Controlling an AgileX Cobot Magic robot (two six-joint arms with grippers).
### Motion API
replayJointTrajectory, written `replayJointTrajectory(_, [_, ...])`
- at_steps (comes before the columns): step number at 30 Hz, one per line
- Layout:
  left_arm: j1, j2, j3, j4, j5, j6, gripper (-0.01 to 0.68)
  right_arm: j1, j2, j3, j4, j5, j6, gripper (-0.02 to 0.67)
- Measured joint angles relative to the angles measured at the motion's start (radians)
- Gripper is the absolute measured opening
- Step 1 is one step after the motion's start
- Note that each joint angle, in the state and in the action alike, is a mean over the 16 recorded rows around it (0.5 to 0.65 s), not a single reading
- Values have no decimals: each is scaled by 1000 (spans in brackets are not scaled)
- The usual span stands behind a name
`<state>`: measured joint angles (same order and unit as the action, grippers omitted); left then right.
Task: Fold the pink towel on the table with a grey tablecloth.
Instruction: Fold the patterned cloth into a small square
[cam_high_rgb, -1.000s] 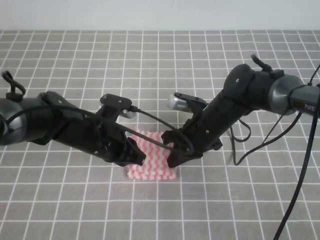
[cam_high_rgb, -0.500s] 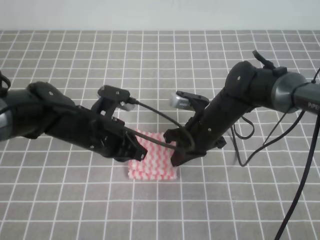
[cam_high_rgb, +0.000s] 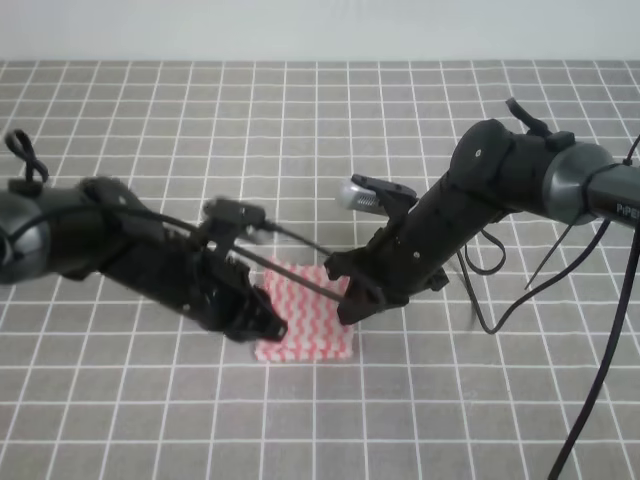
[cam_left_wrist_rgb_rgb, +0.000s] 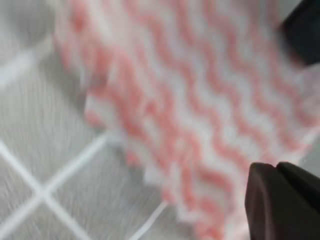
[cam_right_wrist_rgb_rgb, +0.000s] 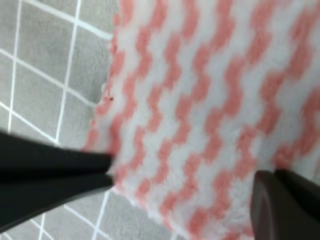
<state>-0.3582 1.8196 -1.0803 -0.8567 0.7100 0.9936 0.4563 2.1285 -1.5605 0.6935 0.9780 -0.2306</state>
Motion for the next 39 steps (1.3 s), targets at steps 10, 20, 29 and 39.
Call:
replayJointTrajectory(10, [0, -36, -45, 5, -116, -3, -2, 0, 1, -28, 5, -86, 0, -16])
replayJointTrajectory(20, [0, 31, -50, 7, -224, 0, -3, 0, 8, -44, 18, -213, 0, -16])
replayJointTrajectory(29, [0, 75, -51, 12, -222, 3, -3, -10, 39, -44, 34, -253, 0, -16])
replayJointTrajectory(39, [0, 40, -50, 11, -210, 5, -3, -28, 61, -44, 55, -251, -2, -16])
